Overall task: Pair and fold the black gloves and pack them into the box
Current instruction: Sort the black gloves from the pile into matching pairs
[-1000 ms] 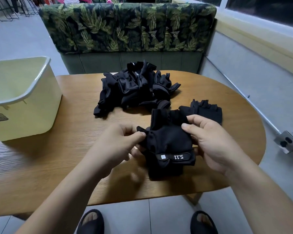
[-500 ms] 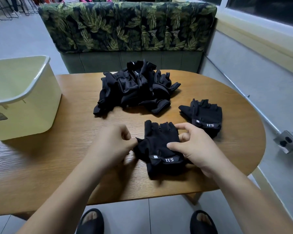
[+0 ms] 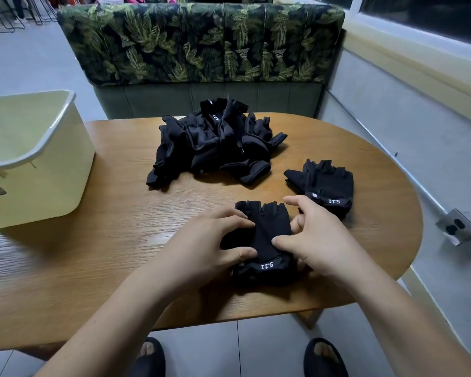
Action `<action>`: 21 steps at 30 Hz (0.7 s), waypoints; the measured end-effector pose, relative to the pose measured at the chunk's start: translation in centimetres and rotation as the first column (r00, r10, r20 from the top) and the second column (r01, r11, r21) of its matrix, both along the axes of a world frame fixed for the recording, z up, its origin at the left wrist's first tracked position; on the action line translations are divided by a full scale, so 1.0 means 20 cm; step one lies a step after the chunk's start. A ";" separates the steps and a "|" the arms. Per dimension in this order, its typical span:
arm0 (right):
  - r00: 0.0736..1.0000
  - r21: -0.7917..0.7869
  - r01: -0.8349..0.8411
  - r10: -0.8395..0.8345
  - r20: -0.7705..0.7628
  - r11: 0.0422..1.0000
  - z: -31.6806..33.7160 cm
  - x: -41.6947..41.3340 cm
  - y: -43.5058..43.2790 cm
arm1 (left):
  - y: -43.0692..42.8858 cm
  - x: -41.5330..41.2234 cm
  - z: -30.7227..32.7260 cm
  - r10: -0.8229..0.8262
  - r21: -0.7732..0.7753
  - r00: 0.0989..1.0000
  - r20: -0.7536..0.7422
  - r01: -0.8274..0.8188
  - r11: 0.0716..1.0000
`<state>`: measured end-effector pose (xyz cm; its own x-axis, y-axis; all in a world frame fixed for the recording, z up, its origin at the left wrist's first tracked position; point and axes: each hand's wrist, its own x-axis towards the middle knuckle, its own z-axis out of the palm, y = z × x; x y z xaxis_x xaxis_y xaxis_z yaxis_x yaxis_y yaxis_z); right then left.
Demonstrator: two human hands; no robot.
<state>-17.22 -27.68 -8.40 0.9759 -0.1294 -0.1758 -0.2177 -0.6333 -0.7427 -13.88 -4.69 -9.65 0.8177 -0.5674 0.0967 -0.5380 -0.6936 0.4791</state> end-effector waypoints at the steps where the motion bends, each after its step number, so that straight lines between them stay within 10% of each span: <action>1: 1.000 -0.031 -0.018 0.017 -0.022 0.999 0.01 0.00 -0.01 | 0.00 0.00 -0.01 -0.006 0.018 1.000 -0.010 0.006 1.000; 6: 0.997 -0.197 -0.059 0.046 -0.069 0.979 0.04 -0.01 -0.02 | -0.01 0.01 -0.03 -0.041 0.085 0.998 -0.037 0.044 0.995; 12: 0.907 -0.380 -0.163 0.290 0.305 0.911 0.09 -0.11 0.06 | -0.02 0.01 -0.04 -0.042 0.031 0.999 0.000 0.042 0.999; 21: 0.904 -0.449 -0.320 0.411 0.120 0.834 -0.02 -0.10 0.06 | -0.05 0.10 -0.04 -0.028 -0.168 0.998 -0.063 0.017 0.986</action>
